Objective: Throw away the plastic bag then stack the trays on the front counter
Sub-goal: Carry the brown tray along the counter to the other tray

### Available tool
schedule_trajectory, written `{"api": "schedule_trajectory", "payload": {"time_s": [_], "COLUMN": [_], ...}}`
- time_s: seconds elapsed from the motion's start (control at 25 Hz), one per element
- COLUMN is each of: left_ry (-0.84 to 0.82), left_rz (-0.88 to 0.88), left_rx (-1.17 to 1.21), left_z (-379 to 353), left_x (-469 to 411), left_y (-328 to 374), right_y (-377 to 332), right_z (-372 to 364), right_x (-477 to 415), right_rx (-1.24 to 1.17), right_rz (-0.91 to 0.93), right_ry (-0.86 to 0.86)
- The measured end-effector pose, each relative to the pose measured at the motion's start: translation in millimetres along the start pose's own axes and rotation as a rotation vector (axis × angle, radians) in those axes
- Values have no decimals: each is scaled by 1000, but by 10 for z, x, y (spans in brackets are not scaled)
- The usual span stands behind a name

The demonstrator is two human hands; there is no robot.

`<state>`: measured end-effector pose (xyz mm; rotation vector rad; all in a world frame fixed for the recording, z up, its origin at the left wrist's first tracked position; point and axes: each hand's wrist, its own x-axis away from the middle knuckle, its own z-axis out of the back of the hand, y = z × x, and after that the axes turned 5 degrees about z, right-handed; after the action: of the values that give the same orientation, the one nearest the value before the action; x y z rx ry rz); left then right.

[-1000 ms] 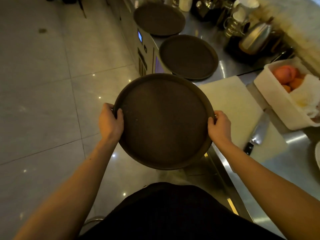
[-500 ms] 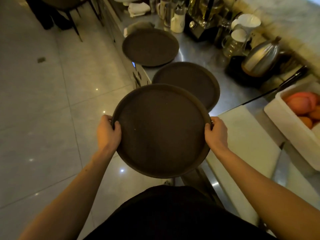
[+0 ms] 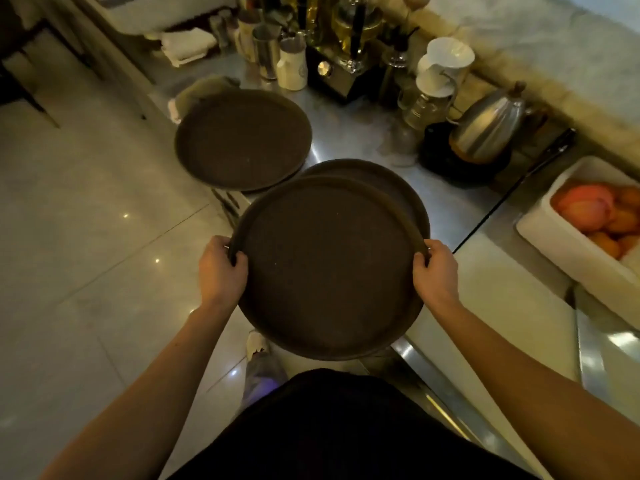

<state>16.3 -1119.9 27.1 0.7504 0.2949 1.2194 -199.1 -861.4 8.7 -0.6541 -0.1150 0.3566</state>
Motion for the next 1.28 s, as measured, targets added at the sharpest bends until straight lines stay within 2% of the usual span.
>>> {"api": "schedule_trajectory", "payload": {"time_s": [0.28,0.52,0.84,1.28], "left_ry": [-265,-417,-493,-473], "left_rz": [-239,-340,-361,-384], "left_rx": [-102,-159,-275,-476], "left_z": [72,-175,-601,-970], "left_x": [-1130,-1493,-1610,-1579], "left_y": [429,632,865,1014], "right_y": [-385,-463,-130,225], "right_z": [-252,-274,-319,-373], "right_x": [110,234,16,-273], "right_rx": [-2,7,0,-20], "right_rz": [-284,-399,-488,-511], "right_ry": [128,184,132,30]}}
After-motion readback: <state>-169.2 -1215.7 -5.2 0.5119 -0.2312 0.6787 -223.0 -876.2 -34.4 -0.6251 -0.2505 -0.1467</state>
